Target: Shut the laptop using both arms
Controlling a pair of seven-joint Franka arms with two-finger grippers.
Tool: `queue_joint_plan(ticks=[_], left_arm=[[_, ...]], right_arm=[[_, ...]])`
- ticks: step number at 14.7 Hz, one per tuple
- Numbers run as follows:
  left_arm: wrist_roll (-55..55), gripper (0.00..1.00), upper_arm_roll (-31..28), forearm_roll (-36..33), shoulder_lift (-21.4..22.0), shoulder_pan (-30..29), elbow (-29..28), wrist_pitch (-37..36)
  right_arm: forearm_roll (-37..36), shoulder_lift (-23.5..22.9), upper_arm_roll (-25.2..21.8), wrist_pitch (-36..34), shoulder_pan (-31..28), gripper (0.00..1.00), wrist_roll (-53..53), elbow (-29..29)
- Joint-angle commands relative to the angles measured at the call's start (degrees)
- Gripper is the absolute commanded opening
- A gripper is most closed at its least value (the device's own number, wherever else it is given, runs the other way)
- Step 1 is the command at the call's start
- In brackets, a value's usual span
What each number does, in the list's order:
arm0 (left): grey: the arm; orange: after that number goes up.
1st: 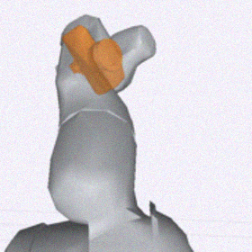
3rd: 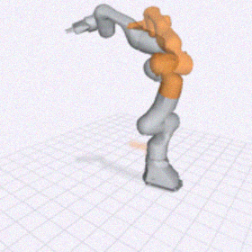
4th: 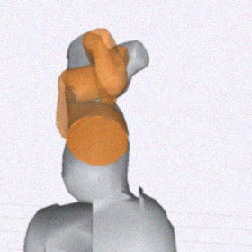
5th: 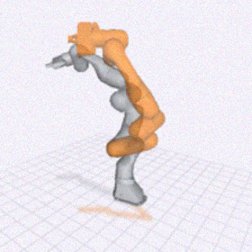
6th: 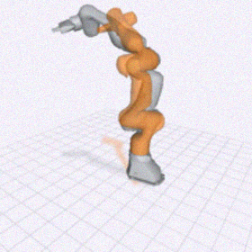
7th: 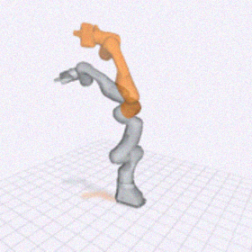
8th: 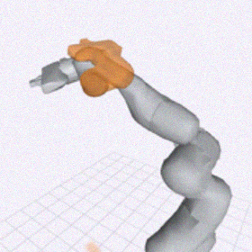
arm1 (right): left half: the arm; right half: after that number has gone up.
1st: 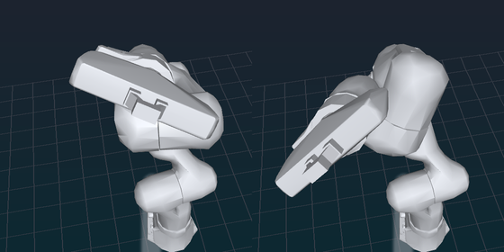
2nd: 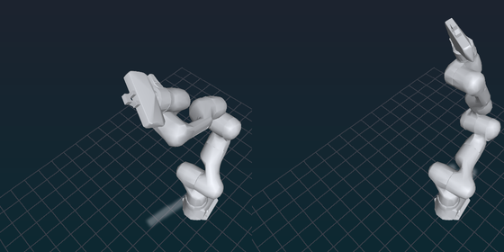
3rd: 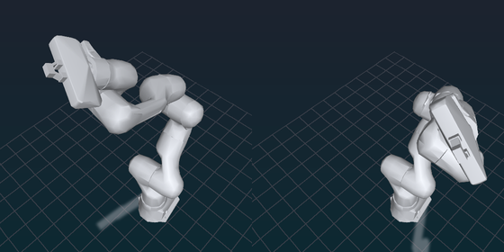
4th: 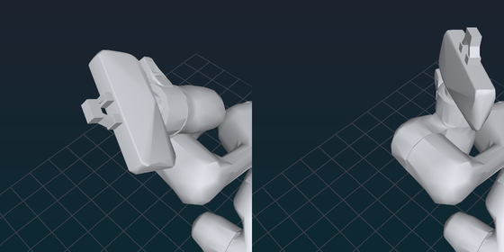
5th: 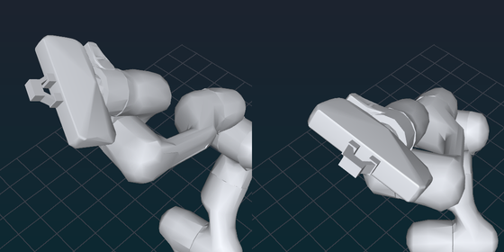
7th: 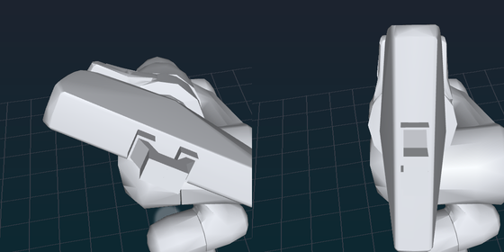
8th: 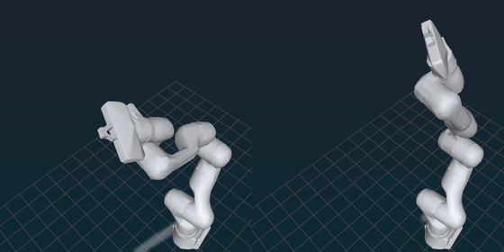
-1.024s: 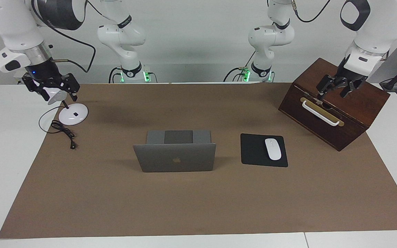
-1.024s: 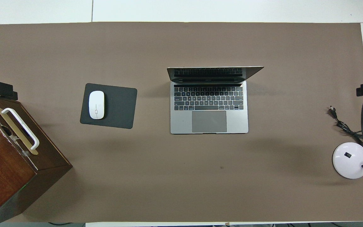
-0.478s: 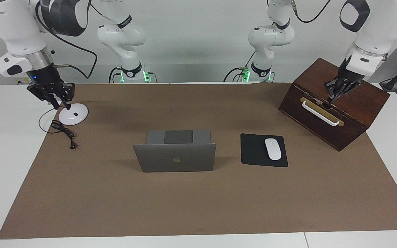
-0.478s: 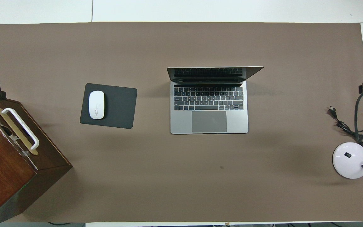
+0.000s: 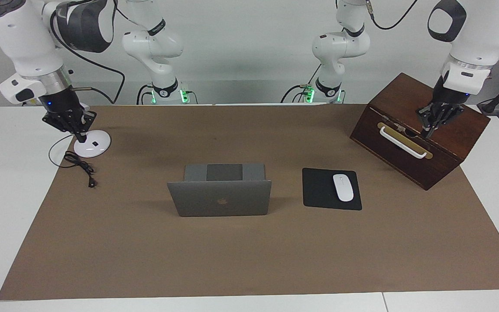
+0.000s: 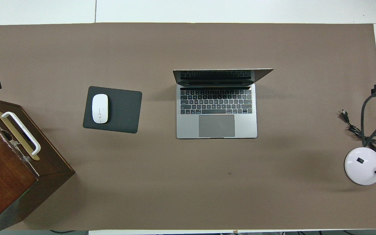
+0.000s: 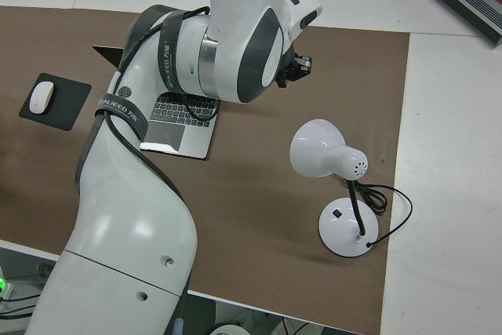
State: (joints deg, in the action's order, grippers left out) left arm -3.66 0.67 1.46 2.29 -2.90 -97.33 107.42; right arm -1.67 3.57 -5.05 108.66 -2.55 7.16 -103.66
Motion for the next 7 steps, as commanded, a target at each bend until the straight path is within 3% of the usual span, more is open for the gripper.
queue_joint_plan(ticks=[1, 7], left_arm=[[0.94, 0.0, 0.21, 1.27, 1.49, -0.26, -3.64, 4.19], [2.78, 0.0, 0.56, 1.44, 8.34, 2.37, -19.88, 17.7]], right_arm=[[0.96, -0.58, 0.39, 3.13, 1.05, 0.0, -1.27, -0.84], [0.78, -4.09, 0.48, 14.18, 4.21, 0.0, -1.36, 1.0]])
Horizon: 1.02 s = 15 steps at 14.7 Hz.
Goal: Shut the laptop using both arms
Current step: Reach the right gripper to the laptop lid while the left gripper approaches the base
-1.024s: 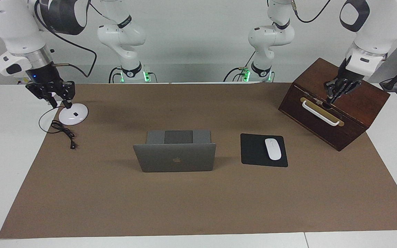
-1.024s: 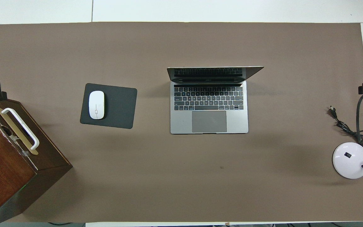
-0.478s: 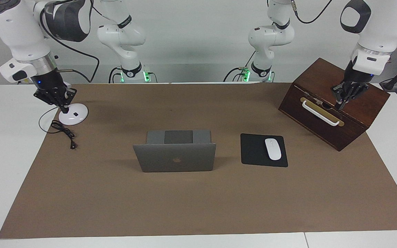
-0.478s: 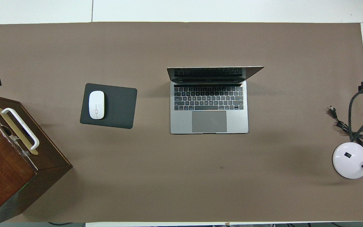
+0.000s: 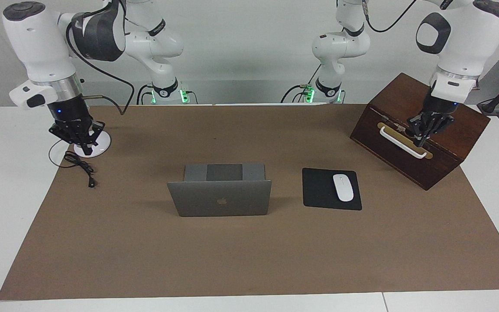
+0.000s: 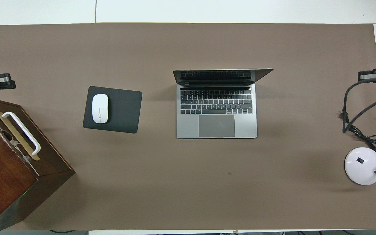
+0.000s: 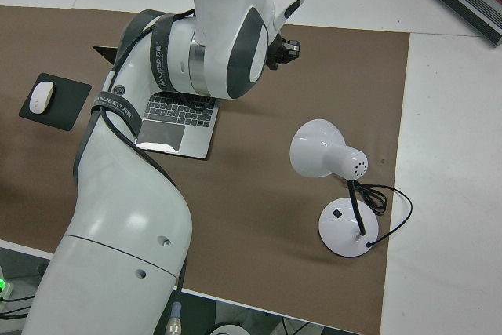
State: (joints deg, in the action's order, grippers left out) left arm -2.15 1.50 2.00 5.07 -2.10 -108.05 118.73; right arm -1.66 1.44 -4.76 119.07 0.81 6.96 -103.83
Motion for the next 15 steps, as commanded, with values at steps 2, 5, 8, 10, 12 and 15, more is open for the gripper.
queue_joint_plan(ticks=[2, 5, 8, 10, 12, 15], left_arm=[[1.27, 0.0, -0.27, 0.99, 7.84, 3.23, -14.54, 10.8], [1.44, 0.0, -0.35, 0.99, 10.65, 6.22, -20.34, 14.32], [1.36, 0.0, -0.36, 0.99, 15.65, 10.09, -30.78, 23.18], [0.83, 0.0, -0.36, 0.99, 18.03, 12.64, -35.89, 27.16], [0.22, 0.0, -0.36, 0.99, 18.83, 15.01, -38.1, 29.01], [-3.72, 0.0, -0.36, 0.99, 18.83, 20.27, -42.14, 35.67]], right_arm=[[1.31, -4.42, 0.19, 6.78, 4.09, 0.0, -2.82, 4.41], [2.45, -5.05, 0.71, 6.35, 9.72, 0.0, -7.75, 6.1], [4.82, -3.99, 2.82, 5.21, 14.81, 0.0, -8.01, 6.1], [5.0, -3.64, 4.49, 5.56, 17.11, 0.0, -8.11, 6.1], [5.53, -3.64, 6.77, 6.0, 17.55, 0.0, -8.1, 6.45], [5.71, -3.46, 8.36, 6.44, 17.64, 0.0, -8.63, 6.45]])
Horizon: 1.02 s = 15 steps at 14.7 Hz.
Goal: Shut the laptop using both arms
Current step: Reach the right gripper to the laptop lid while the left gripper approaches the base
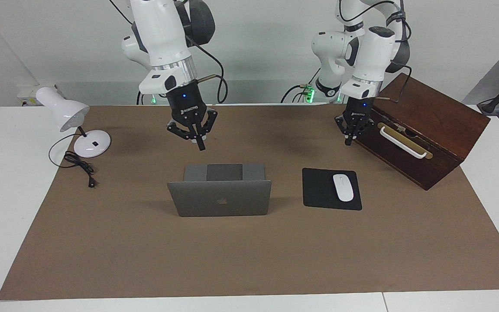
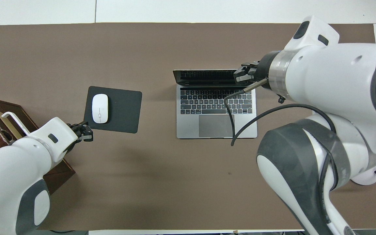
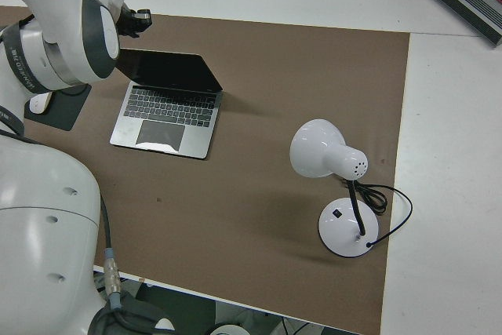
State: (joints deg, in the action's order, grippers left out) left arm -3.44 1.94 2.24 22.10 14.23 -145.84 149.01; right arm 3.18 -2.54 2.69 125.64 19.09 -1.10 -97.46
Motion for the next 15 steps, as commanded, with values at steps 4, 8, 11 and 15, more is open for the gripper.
queue_joint_plan(ticks=[4, 8, 11, 15], left_arm=[[-7.37, 0.0, -0.71, 0.74, -0.38, 10.19, -7.79, 15.15], [-9.74, 0.0, -0.71, 0.74, -6.26, 15.2, -8.76, 25.77], [-10.01, 0.0, -0.71, 0.74, -11.62, 17.76, -9.11, 34.65], [-9.84, 0.0, -0.71, 0.74, -17.78, 20.49, -9.03, 44.6]], right_arm=[[-0.36, -0.01, 1.09, 1.89, -0.54, 0.0, -6.0, 0.07], [-8.09, -2.28, 1.27, 1.89, -0.54, 0.0, -12.77, 2.26], [-8.36, -3.53, 1.27, 1.46, -0.63, 0.0, -13.32, 3.59], [-9.85, -4.05, 1.18, -0.12, -0.63, 0.0, -16.73, 3.5]])
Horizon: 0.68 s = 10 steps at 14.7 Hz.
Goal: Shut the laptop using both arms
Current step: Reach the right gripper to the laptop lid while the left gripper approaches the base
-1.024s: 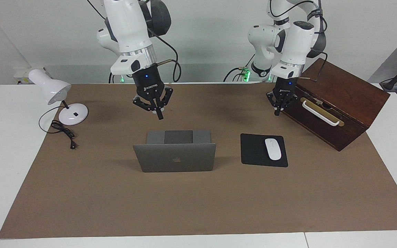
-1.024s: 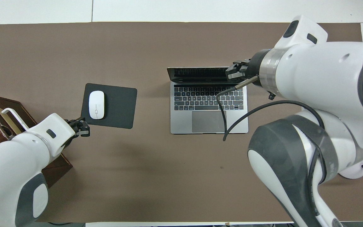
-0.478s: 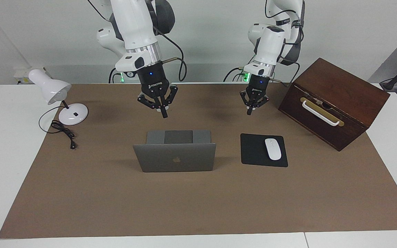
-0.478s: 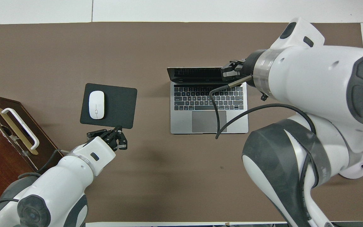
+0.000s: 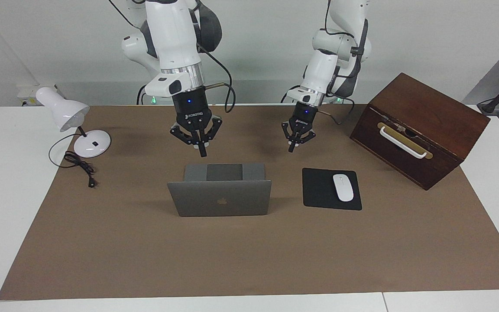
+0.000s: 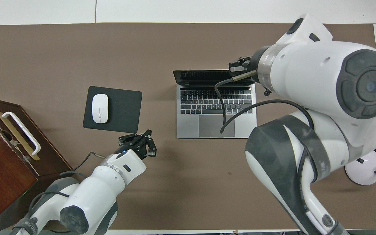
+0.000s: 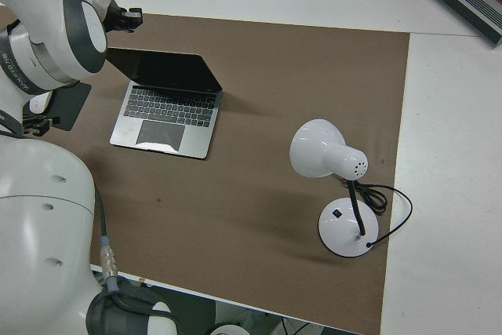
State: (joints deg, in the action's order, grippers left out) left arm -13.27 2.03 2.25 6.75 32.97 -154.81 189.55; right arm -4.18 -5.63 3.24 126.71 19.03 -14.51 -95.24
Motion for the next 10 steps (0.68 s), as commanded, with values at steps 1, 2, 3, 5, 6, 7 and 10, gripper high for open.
queue_joint_plan(ticks=[1, 2, 3, 5, 6, 7, 10], left_arm=[[0.08, 0.0, -0.8, 0.82, -3.57, 2.88, 0.12, 5.99], [0.26, 0.0, -0.97, 0.82, -4.71, 3.93, 0.21, 7.57], [0.43, 0.0, -0.98, 0.82, -5.77, 4.12, 0.47, 8.63], [0.87, 0.0, -1.06, 0.74, -8.75, 5.43, 1.43, 11.09], [0.96, 0.0, -1.06, 0.74, -9.55, 5.96, 2.48, 11.02], [1.05, 0.0, -1.06, 0.74, -10.43, 6.22, 3.19, 11.02], [1.05, 0.0, -1.06, 0.74, -12.71, 7.28, 6.35, 11.02]], right_arm=[[-3.46, -1.05, 0.62, -1.37, -0.48, 0.0, -4.72, 1.29], [-3.99, -1.4, 0.62, -1.37, -0.48, 0.0, -6.48, 1.38], [-4.43, -1.75, 0.62, -1.37, -0.48, 0.0, -7.71, 1.38], [-6.27, -2.02, 0.63, -1.72, 1.35, 0.0, -11.05, 1.38], [-7.24, -2.1, 0.71, -2.07, 1.71, 0.0, -12.8, 1.38], [-7.68, -2.19, 0.71, -2.08, 2.24, 0.0, -14.21, 1.38], [-7.77, -2.37, 0.71, -3.21, 4.17, 0.0, -16.42, 1.29]])
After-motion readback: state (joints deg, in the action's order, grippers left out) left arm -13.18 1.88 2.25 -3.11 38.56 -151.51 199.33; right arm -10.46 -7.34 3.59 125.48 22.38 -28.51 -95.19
